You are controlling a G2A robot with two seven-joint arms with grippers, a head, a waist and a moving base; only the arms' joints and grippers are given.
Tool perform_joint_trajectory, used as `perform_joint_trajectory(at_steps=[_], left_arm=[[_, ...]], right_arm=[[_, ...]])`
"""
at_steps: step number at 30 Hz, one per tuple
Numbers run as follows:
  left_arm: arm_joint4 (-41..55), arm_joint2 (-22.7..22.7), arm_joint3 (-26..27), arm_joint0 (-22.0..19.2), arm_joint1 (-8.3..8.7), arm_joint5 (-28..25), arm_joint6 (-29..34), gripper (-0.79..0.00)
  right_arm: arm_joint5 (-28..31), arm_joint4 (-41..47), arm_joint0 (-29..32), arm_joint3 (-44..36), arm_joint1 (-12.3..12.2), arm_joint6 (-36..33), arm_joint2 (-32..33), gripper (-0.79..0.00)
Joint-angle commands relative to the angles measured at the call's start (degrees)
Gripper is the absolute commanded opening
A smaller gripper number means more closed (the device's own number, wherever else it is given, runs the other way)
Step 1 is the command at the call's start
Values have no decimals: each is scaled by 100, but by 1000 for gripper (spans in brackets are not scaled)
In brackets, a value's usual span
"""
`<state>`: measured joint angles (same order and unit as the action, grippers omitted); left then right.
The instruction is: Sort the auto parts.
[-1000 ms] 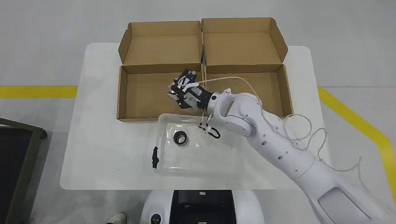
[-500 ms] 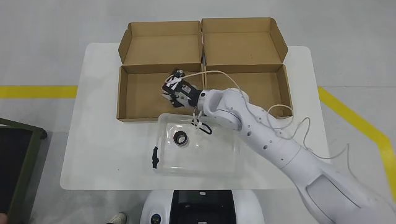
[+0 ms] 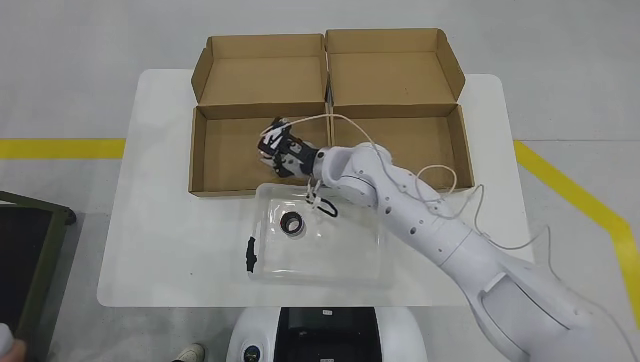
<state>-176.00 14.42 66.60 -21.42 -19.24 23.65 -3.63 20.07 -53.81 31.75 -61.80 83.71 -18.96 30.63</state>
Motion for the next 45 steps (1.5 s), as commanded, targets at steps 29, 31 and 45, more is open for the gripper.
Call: perform_joint_trajectory(at_steps=[29,31,45], left_arm=[[0,0,0,0,0,0,0,0],[0,0,0,0,0,0,0,0],[0,0,0,0,0,0,0,0]], right_arm=[[585,-593,250,-784,25,-398,574,-403],[749,-824,380,-1174,-52,-522,650,-397],[1764,-1093,2127,-3601,-678,-1370,1793,-225]])
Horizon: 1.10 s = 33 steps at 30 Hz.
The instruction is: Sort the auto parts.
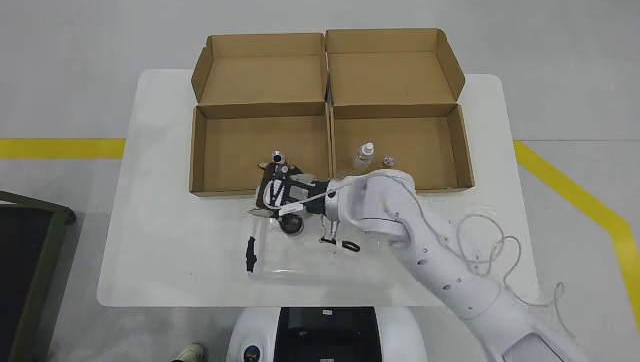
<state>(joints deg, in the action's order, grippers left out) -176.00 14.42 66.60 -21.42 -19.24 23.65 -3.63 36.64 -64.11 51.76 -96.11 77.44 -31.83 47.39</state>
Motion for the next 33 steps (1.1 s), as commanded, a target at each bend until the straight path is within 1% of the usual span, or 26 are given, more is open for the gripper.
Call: perform_joint_trajectory(at_steps=[1,5,12,33], left_arm=[[0,0,0,0,0,0,0,0],[0,0,0,0,0,0,0,0],[0,0,0,0,0,0,0,0],[0,0,0,0,0,0,0,0]], right_arm=[[189,-136,238,-296,-95,-142,214,-206],[473,-484,607,-606,-239,-232,526,-169],[648,-853,975,-537,-355,20,708,-169],[652,-869,983,-530,-358,30,708,-169]])
